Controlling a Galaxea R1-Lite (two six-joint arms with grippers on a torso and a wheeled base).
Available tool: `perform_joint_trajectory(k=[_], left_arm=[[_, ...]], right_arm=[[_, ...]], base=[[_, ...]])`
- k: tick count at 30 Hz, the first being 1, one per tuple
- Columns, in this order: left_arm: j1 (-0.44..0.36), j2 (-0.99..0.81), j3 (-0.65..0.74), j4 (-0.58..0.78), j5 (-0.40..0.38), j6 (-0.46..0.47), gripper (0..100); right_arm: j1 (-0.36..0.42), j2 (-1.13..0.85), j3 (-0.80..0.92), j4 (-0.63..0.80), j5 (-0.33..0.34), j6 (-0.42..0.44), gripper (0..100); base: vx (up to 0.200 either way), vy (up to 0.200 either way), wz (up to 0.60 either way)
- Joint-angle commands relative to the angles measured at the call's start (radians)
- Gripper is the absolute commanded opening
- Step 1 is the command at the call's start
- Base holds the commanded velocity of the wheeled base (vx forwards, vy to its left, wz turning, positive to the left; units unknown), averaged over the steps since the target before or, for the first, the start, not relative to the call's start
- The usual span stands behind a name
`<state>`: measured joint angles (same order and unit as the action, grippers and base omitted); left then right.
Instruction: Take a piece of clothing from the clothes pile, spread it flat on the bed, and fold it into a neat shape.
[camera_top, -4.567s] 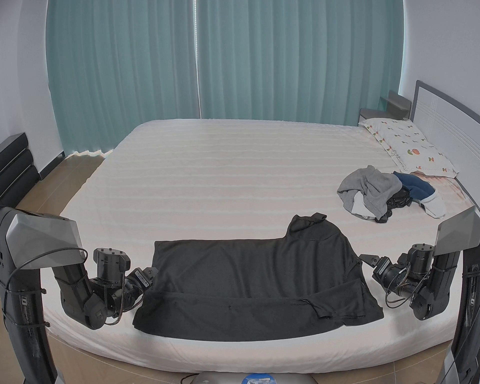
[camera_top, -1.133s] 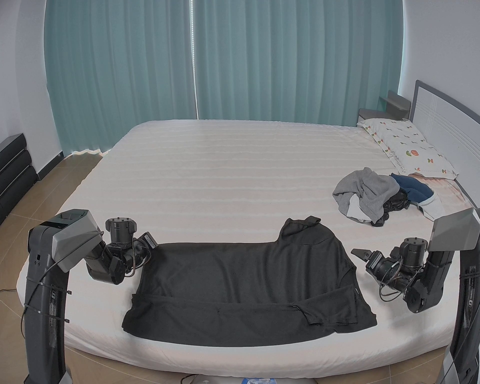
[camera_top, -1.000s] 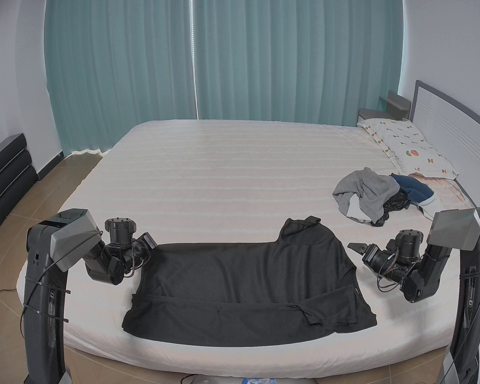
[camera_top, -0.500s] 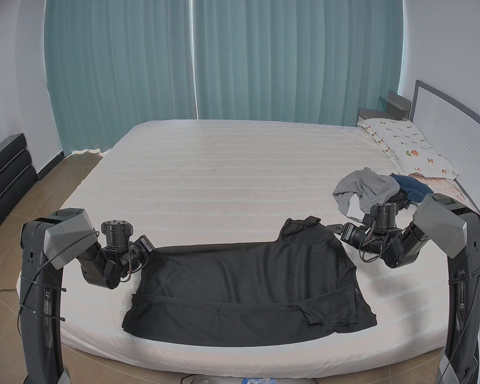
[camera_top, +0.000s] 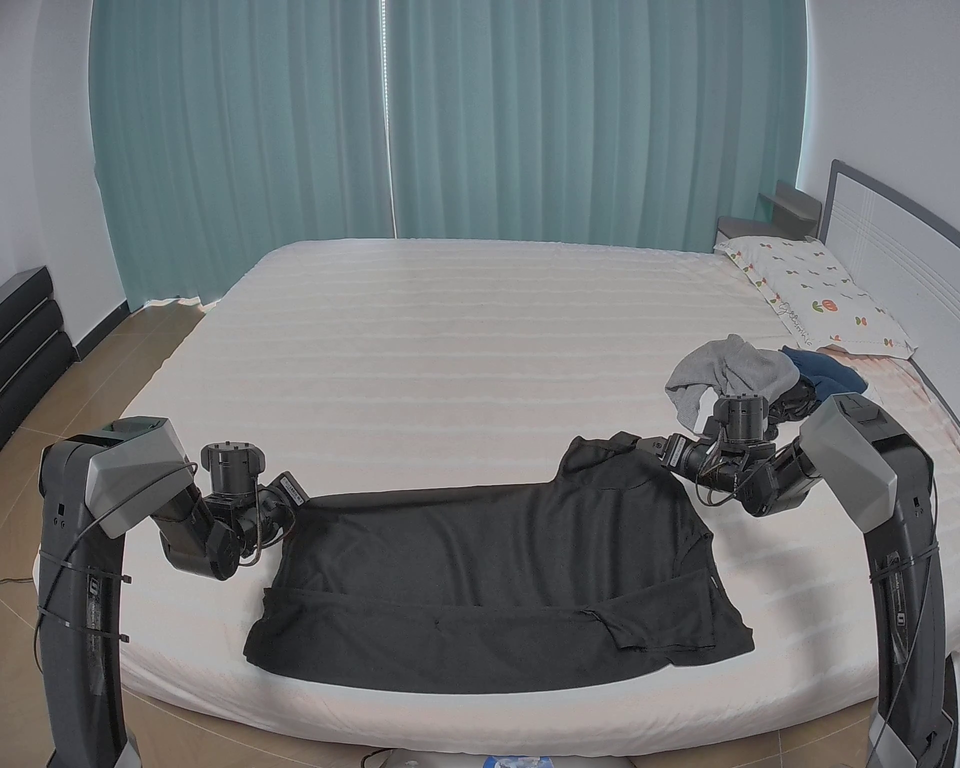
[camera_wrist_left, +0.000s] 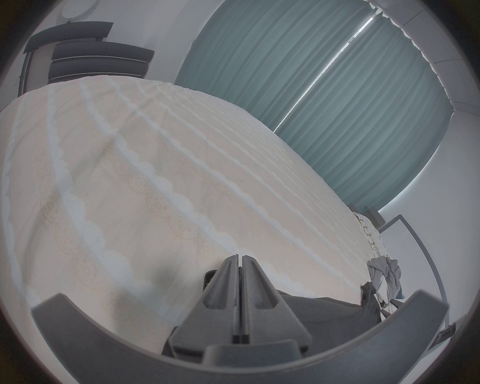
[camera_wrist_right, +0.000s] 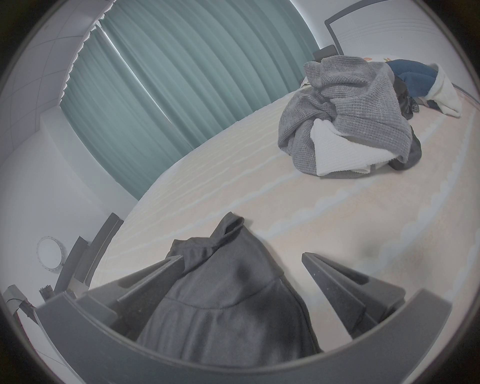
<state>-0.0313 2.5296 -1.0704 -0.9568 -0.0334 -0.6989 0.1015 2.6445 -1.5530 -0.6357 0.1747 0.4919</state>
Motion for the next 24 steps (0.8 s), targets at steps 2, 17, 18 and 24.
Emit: perform_joint_trajectory(k=[2,17,18,24], left_arm=[[0.002,0.001,-0.002,0.000,0.000,-0.001,0],[0.005,0.005,-0.009,0.000,0.000,-0.001,0],[0.005,0.005,-0.009,0.000,0.000,-0.001,0],[0.005,-0.002,-0.013,0.000,0.000,-0.001,0]], right_arm=[[0.003,0.035,-0.036,0.004,-0.001,0.000,100],[0.003,0.068,-0.058,0.007,-0.004,0.004,0],[0.001,0.065,-0.055,0.007,-0.004,0.005,0],[-0.002,0.052,-0.042,-0.001,-0.004,0.016,0]], base=[[0.000,0.000,0.00],[0.000,0.000,0.00],[0.000,0.000,0.00],[0.000,0.000,0.00]])
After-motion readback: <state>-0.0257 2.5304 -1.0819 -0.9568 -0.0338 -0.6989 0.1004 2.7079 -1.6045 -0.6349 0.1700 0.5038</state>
